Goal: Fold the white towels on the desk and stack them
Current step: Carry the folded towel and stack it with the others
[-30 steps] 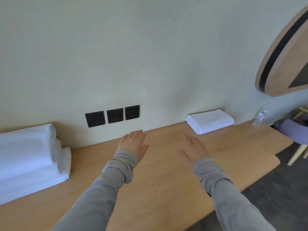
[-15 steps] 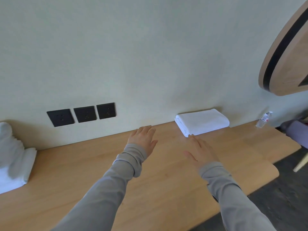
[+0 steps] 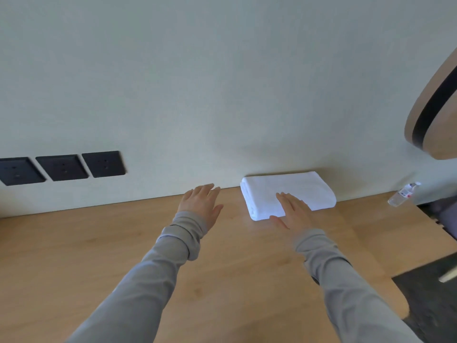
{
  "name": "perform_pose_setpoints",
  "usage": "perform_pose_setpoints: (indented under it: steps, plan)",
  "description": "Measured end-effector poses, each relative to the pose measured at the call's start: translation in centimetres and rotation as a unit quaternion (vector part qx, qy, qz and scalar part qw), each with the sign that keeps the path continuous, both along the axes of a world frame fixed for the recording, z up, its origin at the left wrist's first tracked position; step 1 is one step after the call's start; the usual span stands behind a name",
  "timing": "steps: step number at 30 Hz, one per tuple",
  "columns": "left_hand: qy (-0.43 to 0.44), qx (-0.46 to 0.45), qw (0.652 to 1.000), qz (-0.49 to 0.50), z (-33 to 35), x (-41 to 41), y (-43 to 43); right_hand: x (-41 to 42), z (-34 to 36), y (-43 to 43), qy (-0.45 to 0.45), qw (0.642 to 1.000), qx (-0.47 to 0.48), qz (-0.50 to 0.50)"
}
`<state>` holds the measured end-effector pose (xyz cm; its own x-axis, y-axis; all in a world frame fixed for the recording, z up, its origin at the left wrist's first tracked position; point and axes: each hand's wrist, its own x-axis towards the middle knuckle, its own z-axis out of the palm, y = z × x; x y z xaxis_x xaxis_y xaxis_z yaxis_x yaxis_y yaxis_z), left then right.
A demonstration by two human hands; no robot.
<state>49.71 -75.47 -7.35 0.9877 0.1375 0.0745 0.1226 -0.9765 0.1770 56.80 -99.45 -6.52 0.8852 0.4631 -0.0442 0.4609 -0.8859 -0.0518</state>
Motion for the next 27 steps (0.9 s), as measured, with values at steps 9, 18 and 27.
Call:
perform_pose_setpoints:
  steps: [9,18,27]
  plan:
    - [0.033,0.011,0.996,0.081,-1.5,4.3,-4.6,7.9,-2.9,-4.7,0.039,0.996,0.023,0.07]
    - [0.052,0.007,0.985,0.163,-3.2,11.1,-14.7,17.6,-4.5,-14.8,0.088,0.99,0.023,0.11]
    - [0.046,-0.284,0.894,0.343,-9.1,14.3,-20.1,22.5,-10.7,-20.0,0.138,0.987,0.057,0.055]
